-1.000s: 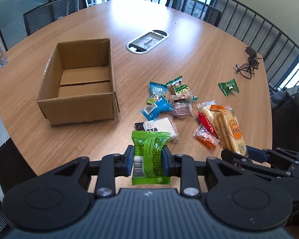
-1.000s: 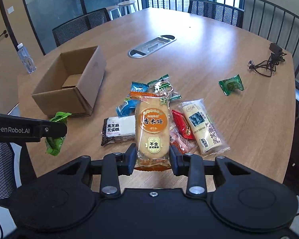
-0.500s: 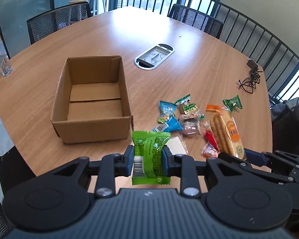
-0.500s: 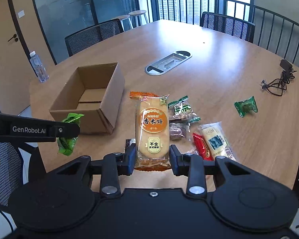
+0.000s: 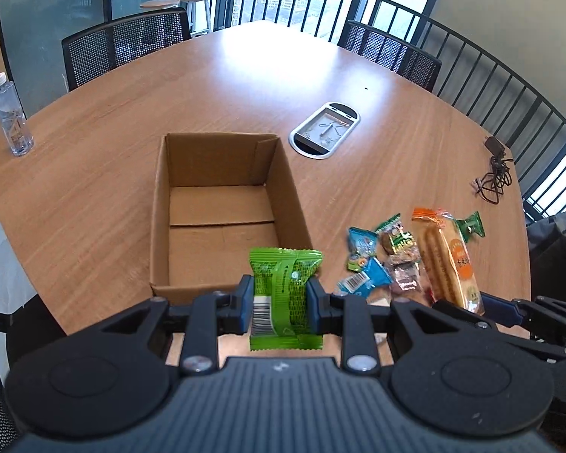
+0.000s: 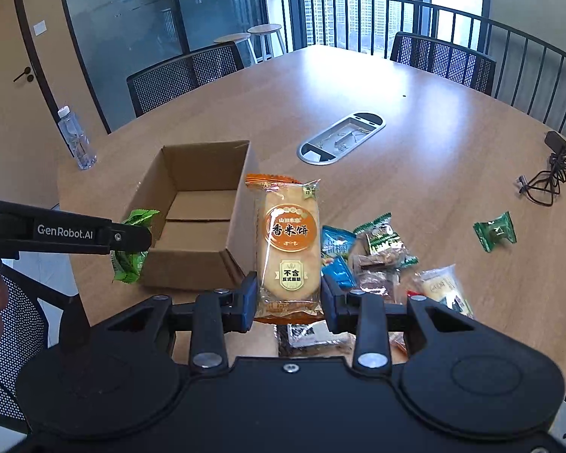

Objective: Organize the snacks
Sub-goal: 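Carry the green candy and orange-wrapped cake toward the cardboard box with both tools, then release the green candy and orange-wrapped cake into the box with both tools, then move both tools back toward the snack pile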

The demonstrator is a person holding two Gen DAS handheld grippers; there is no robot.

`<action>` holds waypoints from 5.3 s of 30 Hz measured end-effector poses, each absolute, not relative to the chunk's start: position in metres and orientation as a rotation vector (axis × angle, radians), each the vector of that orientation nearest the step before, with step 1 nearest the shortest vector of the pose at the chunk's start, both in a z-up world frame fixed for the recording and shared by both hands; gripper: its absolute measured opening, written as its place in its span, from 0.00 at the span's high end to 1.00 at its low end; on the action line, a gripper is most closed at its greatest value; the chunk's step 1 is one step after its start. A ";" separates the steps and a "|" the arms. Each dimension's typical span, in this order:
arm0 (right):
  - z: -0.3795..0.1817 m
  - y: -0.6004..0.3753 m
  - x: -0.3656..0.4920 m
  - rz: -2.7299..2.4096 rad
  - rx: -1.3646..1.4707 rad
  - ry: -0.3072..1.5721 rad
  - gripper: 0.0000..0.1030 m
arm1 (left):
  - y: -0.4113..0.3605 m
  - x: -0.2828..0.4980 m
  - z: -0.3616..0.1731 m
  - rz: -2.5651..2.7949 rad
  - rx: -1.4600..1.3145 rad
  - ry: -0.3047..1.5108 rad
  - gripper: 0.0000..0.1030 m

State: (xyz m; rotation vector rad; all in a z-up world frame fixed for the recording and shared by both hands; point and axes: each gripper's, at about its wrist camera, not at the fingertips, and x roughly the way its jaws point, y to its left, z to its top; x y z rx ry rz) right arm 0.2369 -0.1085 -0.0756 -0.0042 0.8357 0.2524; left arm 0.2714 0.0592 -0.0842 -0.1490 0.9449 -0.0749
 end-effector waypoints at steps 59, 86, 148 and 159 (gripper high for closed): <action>-0.132 0.026 0.333 0.307 -0.036 0.948 0.51 | 0.192 0.336 -0.131 0.053 -0.257 1.025 0.17; -0.102 -0.032 0.281 0.292 0.019 0.908 0.00 | 0.166 0.289 -0.106 0.083 -0.226 0.984 0.00; -0.086 -0.279 0.166 0.271 0.076 0.799 0.11 | -0.087 0.175 -0.078 0.036 -0.148 0.907 0.03; -0.120 -0.275 0.193 0.269 0.043 0.898 0.35 | -0.088 0.216 -0.118 0.027 -0.192 1.027 0.05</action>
